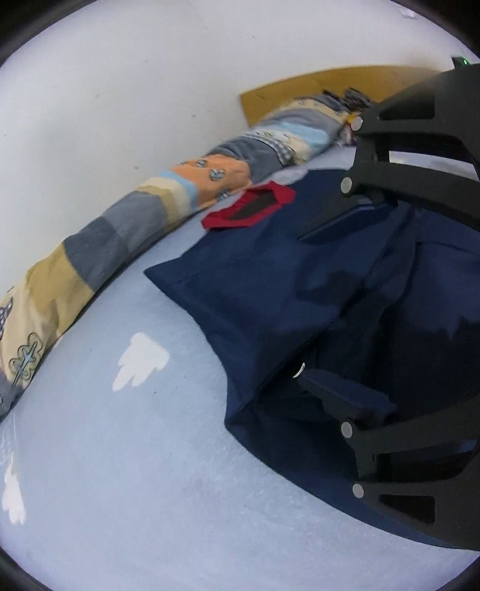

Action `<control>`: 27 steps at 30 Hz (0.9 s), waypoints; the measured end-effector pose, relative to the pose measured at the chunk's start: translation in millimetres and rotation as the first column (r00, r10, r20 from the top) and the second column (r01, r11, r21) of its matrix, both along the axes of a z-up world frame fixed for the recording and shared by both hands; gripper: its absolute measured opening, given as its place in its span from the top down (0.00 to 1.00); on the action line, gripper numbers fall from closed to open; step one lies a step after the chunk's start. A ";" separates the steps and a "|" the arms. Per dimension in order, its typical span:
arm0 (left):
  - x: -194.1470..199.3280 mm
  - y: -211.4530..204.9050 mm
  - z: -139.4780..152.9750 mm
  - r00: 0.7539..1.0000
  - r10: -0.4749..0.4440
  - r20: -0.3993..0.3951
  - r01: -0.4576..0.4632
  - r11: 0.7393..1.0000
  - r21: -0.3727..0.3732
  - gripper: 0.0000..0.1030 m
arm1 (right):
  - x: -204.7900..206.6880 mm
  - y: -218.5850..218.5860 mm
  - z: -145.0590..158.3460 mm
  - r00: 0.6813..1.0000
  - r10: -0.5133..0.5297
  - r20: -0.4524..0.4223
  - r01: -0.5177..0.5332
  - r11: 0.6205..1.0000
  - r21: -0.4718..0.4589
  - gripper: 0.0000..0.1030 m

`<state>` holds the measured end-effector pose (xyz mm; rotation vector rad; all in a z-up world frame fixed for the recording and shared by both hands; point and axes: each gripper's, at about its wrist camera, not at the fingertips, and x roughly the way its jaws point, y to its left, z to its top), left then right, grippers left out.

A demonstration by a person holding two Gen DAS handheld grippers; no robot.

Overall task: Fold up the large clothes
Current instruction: 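Lower the sleeve onto the jacket and open the left gripper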

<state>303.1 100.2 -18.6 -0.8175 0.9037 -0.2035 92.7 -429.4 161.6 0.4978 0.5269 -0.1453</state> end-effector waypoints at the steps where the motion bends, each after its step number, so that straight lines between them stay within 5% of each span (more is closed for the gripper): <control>1: -1.9 1.4 3.0 1.000 0.013 0.010 -0.013 1.000 0.019 0.37 | 0.0 -0.2 0.2 1.000 -0.001 0.002 0.001 1.000 0.002 0.18; 6: -12.1 12.2 12.8 0.998 0.032 0.056 -0.029 0.998 -0.051 0.37 | 1.8 2.6 0.4 1.000 0.008 -0.001 -0.008 1.000 0.001 0.18; 9: -8.6 8.0 1.6 0.999 -0.013 0.038 0.020 0.979 -0.202 0.37 | 2.4 5.1 1.3 1.000 0.012 0.001 -0.012 1.000 -0.002 0.18; 18: 16.1 -6.1 -42.9 0.995 0.052 -0.087 -0.075 0.959 -0.275 0.37 | 3.2 6.9 1.5 1.000 0.009 0.001 -0.009 1.000 -0.011 0.18; 21: 24.0 -3.0 -39.7 0.995 0.086 -0.049 -0.095 0.968 -0.233 0.48 | 4.9 6.9 -0.2 1.000 0.013 -0.001 -0.013 1.000 0.001 0.18; 25: 34.2 7.9 -44.4 0.991 0.135 -0.016 -0.136 0.978 -0.159 0.91 | 6.7 11.2 -1.4 1.000 0.026 -0.009 -0.026 1.000 -0.012 0.18; 27: 31.9 13.3 -44.4 0.987 0.157 0.020 -0.152 0.976 -0.155 0.92 | 6.6 11.4 -0.9 1.000 0.026 -0.007 -0.026 0.999 -0.017 0.18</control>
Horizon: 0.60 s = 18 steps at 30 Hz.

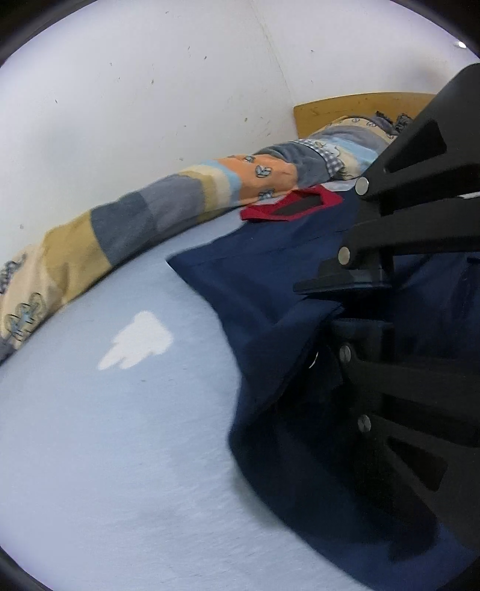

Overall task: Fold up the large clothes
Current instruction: 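Lower the sleeve onto the jacket and open the left gripper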

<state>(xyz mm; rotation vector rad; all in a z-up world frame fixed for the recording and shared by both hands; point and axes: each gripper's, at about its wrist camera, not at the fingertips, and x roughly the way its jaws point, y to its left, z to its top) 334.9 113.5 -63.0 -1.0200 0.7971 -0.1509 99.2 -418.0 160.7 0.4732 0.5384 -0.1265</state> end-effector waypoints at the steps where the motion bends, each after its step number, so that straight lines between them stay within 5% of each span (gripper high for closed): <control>1: -4.2 2.8 -0.3 1.000 0.018 0.025 -0.018 1.000 -0.014 0.92 | -0.3 -0.7 0.2 1.000 -0.003 0.002 0.003 1.000 0.000 0.18; 8: -25.7 29.2 -33.8 0.996 0.070 0.047 -0.054 0.961 -0.270 0.92 | 1.0 -3.8 -2.3 1.000 0.002 -0.006 -0.001 1.000 0.020 0.18; 14: -22.9 25.9 -32.6 0.998 0.064 0.023 -0.057 0.976 -0.209 0.94 | 2.0 -6.1 -3.0 1.000 -0.004 -0.014 0.004 1.000 0.013 0.18; 18: -37.1 13.5 -8.0 1.000 0.024 -0.013 -0.025 0.994 -0.102 0.93 | 10.7 -8.4 -13.1 0.997 -0.011 -0.074 0.013 1.000 0.022 0.18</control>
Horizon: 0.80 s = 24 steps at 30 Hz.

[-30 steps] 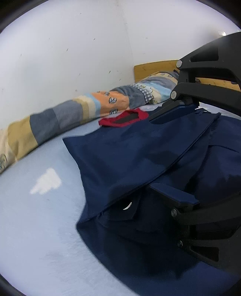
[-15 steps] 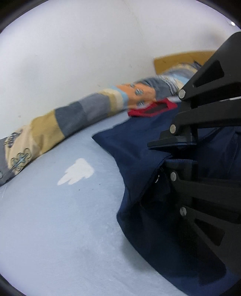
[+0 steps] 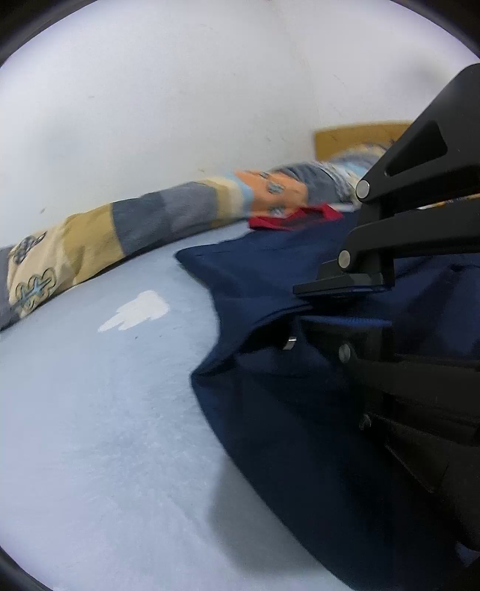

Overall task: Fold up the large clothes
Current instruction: 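Lower the sleeve onto the jacket and open the left gripper, then move both grippers to the jacket hem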

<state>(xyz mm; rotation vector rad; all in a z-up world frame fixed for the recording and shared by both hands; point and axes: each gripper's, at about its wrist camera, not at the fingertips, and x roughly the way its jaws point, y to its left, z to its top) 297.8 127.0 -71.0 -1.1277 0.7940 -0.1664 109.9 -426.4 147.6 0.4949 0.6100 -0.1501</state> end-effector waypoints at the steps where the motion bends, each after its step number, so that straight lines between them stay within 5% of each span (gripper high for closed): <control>1: -6.9 -1.8 8.0 1.000 -0.020 -0.001 0.020 0.999 0.026 0.93 | 2.6 0.0 -4.0 1.000 0.004 -0.023 -0.003 1.000 0.004 0.18; 9: -75.2 -24.0 57.4 0.990 -0.135 -0.048 0.143 0.958 0.248 0.92 | 14.9 25.5 -36.6 0.984 0.102 -0.147 -0.106 0.994 -0.021 0.18; 11: -94.3 -40.2 75.2 0.982 -0.182 -0.056 0.190 0.923 0.335 0.92 | 20.6 36.8 -45.2 0.975 0.131 -0.177 -0.140 0.989 -0.037 0.20; 15: -123.1 -57.8 69.5 0.965 -0.255 -0.060 0.252 0.839 0.483 0.60 | 40.0 62.5 -62.0 0.959 0.196 -0.202 -0.212 0.976 -0.057 0.47; 18: -138.1 -79.6 49.5 0.937 -0.325 -0.126 0.338 0.760 0.555 0.59 | 54.8 69.4 -85.3 0.944 0.175 -0.279 -0.207 0.975 -0.087 0.44; 21: -145.6 -86.6 33.4 0.920 -0.338 -0.197 0.388 0.720 0.576 0.59 | 61.2 64.5 -125.5 0.893 0.181 -0.412 -0.194 0.981 0.010 0.46; 24: -159.2 -86.7 31.3 0.910 -0.359 -0.208 0.408 0.682 0.607 0.59 | 47.0 64.1 -138.5 0.869 0.162 -0.468 -0.191 0.982 -0.014 0.47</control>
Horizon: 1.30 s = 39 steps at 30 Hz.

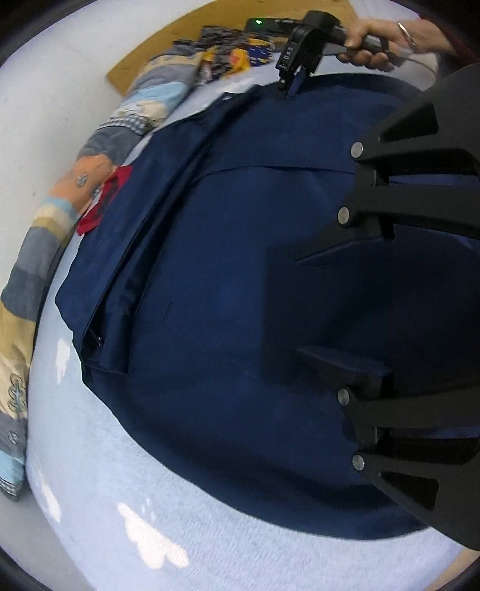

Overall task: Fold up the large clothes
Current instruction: 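Move both grippers to the jacket hem, then grasp the jacket hem with both grippers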

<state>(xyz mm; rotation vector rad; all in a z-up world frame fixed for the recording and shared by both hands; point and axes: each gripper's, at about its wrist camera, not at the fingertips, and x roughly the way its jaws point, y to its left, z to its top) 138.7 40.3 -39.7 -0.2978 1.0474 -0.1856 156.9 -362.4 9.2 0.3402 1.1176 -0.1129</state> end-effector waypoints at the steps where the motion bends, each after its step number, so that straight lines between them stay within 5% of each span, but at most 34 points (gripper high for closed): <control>1: -4.5 -0.3 2.6 1.000 -0.002 0.008 0.002 1.000 0.011 0.59 | -6.8 1.6 3.3 1.000 -0.001 -0.001 0.001 1.000 -0.022 0.46; 6: -41.5 -7.9 15.6 0.998 -0.021 0.060 0.021 1.000 0.004 0.59 | -63.9 21.6 20.8 0.996 0.078 0.046 -0.077 0.997 -0.026 0.44; 12: -71.3 -32.0 0.7 0.997 -0.073 0.040 0.069 0.993 0.093 0.56 | -135.4 55.6 12.7 0.987 0.161 0.024 -0.158 0.981 -0.115 0.44; 16: -83.2 -49.8 -2.5 0.985 -0.147 0.086 0.123 0.965 0.233 0.41 | -159.4 67.3 -11.2 0.988 0.150 -0.048 -0.155 0.977 -0.146 0.44; 21: -95.7 -70.4 -12.4 0.969 -0.192 0.157 0.125 0.925 0.358 0.23 | -160.9 85.4 -17.5 0.987 0.159 -0.011 -0.156 0.953 -0.259 0.34; 31: -111.8 -64.2 -21.1 0.945 -0.152 0.290 0.045 0.937 0.346 0.14 | -174.5 95.0 -27.1 0.990 0.107 0.096 -0.067 0.935 -0.347 0.25; 35: -110.7 -65.4 -22.6 0.950 -0.136 0.280 0.025 0.931 0.365 0.00 | -180.3 95.8 -29.0 0.985 0.092 0.148 -0.037 0.939 -0.342 0.23; 39: -109.1 -64.3 -23.3 0.953 -0.138 0.268 0.034 0.933 0.359 0.00 | -185.6 95.0 -30.7 0.981 0.049 0.185 0.015 0.944 -0.329 0.18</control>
